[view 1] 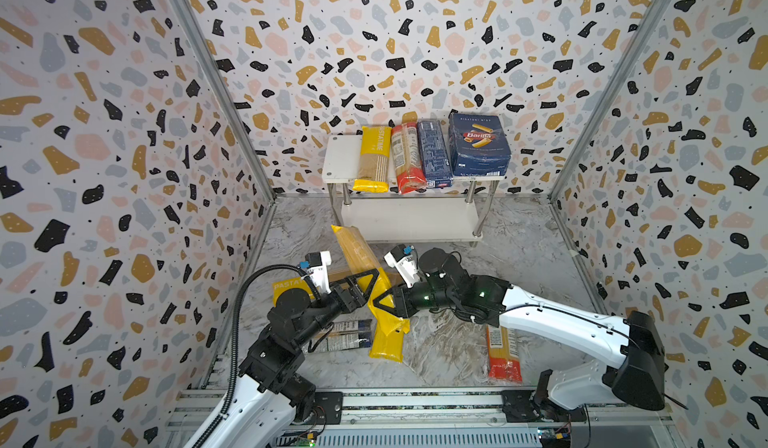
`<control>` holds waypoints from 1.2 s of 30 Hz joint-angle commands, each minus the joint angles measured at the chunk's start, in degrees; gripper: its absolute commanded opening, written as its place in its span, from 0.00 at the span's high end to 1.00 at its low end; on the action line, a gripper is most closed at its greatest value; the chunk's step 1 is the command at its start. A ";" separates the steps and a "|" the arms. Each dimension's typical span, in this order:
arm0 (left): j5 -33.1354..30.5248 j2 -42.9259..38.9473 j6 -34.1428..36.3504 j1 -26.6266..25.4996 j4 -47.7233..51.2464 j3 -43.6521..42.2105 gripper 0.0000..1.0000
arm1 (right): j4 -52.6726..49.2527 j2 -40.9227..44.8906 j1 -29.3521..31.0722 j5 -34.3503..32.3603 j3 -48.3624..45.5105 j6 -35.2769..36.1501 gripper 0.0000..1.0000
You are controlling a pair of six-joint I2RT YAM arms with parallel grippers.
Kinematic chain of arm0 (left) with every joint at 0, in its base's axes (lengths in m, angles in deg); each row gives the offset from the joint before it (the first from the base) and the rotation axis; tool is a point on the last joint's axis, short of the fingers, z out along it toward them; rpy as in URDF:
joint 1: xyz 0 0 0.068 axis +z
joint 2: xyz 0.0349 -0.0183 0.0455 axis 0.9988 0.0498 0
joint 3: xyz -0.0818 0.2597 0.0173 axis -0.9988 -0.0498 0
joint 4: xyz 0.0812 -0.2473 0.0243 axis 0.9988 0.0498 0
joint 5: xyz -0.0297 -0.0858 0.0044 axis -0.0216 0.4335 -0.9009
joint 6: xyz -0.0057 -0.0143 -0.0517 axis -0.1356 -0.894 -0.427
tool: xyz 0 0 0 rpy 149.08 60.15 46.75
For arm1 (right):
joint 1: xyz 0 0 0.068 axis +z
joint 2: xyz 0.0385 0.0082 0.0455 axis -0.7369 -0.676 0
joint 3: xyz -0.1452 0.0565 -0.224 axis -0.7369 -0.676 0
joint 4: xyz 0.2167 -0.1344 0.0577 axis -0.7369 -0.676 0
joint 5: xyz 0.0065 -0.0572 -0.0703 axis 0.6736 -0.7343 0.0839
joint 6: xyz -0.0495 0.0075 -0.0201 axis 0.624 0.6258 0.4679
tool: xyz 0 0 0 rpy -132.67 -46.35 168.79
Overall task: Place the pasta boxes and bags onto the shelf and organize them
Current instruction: 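Hold the bag upright with the right gripper while the left gripper grasps its upper end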
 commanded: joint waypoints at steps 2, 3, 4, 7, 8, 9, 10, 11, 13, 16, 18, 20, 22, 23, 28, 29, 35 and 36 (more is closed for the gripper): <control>-1.05 0.40 -0.12 -0.21 -4.36 0.23 0.07 | 9.15 2.00 0.92 -0.30 5.04 2.23 0.87; -1.04 0.77 -0.14 -0.21 -4.60 0.32 0.08 | 9.32 1.90 1.01 -0.32 5.03 2.19 0.87; -0.88 1.23 -0.14 -0.21 -4.87 0.28 0.11 | 9.41 1.78 1.04 -0.35 5.03 2.15 0.87; -0.01 2.39 -0.41 -0.27 -5.89 0.10 0.22 | 9.44 1.29 1.25 -0.13 5.66 2.19 0.87; 0.17 2.71 -0.41 -0.22 -6.07 0.14 0.26 | 9.44 1.08 1.27 -0.17 5.93 2.23 0.87; 0.28 2.88 -0.41 -0.28 -6.09 0.17 0.28 | 9.46 0.86 1.42 -0.13 6.13 2.23 0.87; 0.19 2.97 -0.37 -0.28 -6.17 0.21 0.30 | 9.42 0.62 1.47 -0.16 6.33 2.31 0.87; 0.30 3.11 -0.32 -0.25 -6.43 0.26 0.32 | 9.47 0.37 1.60 -0.17 6.50 2.32 0.87; 0.47 3.42 -0.32 -0.23 -6.68 0.56 0.36 | 9.58 -0.25 1.74 0.02 6.74 2.31 0.87; 1.06 4.29 0.15 -0.25 -6.32 1.39 0.48 | 9.75 -0.99 1.96 0.26 7.16 2.32 0.87; 1.25 4.79 0.83 -0.22 -5.44 2.31 0.59 | 9.51 -1.17 1.97 0.28 7.32 2.32 0.87; 1.16 5.23 2.00 -0.23 -3.76 3.75 0.70 | 9.21 -1.11 1.97 0.15 7.40 2.56 0.87; 0.61 5.62 2.67 -0.21 -1.75 5.36 0.80 | 8.89 -1.06 1.97 -0.08 7.40 2.67 0.87; 0.42 5.88 4.50 -0.21 -0.82 6.19 0.85 | 8.68 -1.10 1.97 -0.09 7.41 2.76 0.86; 0.28 7.72 8.03 -0.21 4.44 11.06 1.00 | 8.43 -0.89 1.89 0.18 6.67 2.86 0.80; 0.20 8.30 8.65 -0.21 5.78 12.10 1.00 | 8.30 -0.80 1.81 0.25 6.50 2.76 0.77; 1.71 10.18 9.58 -0.21 7.86 15.05 1.00 | 9.82 0.38 1.17 1.35 4.78 2.24 0.58; 1.91 10.40 9.70 -0.21 8.18 15.49 1.00 | 10.16 0.63 1.01 1.66 4.44 2.16 0.53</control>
